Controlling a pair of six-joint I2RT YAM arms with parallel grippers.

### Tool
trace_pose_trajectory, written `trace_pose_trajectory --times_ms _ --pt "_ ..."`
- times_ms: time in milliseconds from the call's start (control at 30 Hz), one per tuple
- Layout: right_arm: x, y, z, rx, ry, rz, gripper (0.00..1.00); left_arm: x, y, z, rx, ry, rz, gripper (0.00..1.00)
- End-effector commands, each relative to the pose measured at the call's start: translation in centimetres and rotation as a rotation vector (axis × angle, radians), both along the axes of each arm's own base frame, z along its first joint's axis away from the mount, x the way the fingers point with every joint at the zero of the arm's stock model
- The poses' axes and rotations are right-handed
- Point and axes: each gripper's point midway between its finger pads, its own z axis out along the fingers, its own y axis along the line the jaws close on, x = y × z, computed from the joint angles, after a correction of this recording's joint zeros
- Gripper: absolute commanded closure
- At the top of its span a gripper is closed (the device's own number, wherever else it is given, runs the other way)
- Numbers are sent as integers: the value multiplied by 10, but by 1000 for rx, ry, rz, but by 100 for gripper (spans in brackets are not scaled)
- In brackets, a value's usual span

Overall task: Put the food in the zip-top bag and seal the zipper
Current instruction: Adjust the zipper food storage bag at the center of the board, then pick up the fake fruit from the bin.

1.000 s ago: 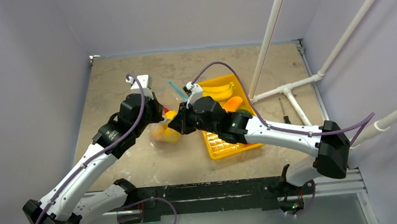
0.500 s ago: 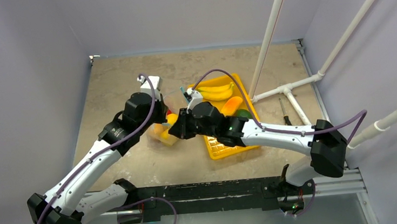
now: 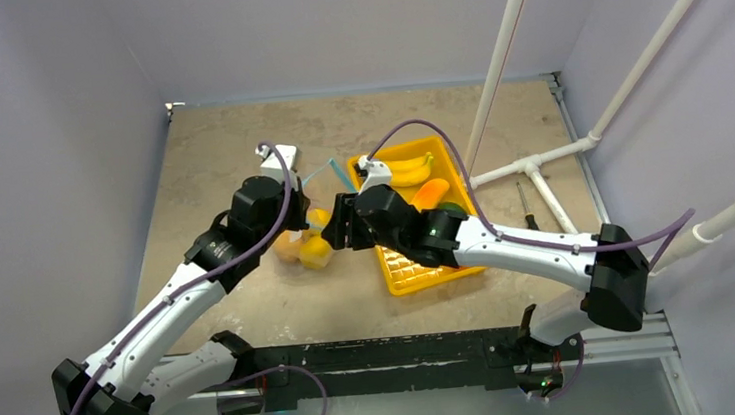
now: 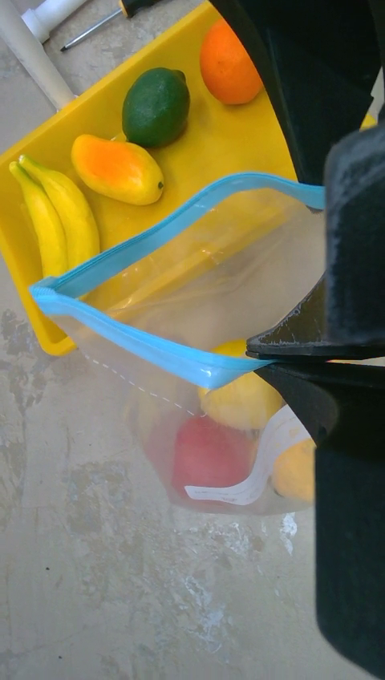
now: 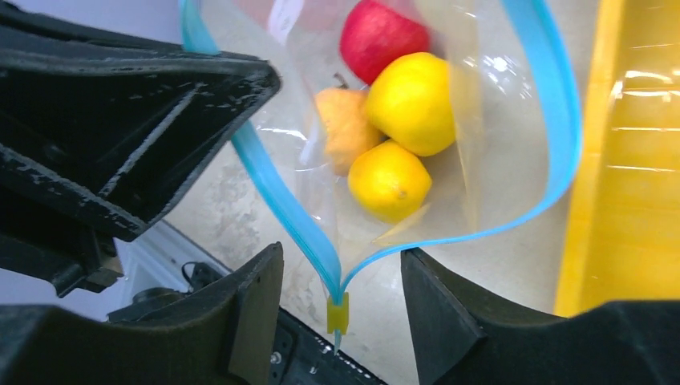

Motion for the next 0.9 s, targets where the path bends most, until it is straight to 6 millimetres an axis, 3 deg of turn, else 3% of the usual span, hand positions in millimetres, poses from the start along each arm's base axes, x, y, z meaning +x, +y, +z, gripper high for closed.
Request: trace_pose_trajectory --times_ms 0,367,500,700,867 --pt "17 -30 30 -39 -66 -135 41 5 7 21 -10 -80 20 100" --pt "55 -99 29 -156 -56 -368 31 3 7 16 8 -83 1 100" --pt "73 -126 19 -186 -32 -455 28 -2 8 17 -5 -87 -11 100" --pt "90 -149 6 -223 -18 -555 8 -10 9 20 -28 -95 -27 100" --pt "114 -173 -20 -283 4 -617 6 -14 11 26 -44 -112 -26 100"
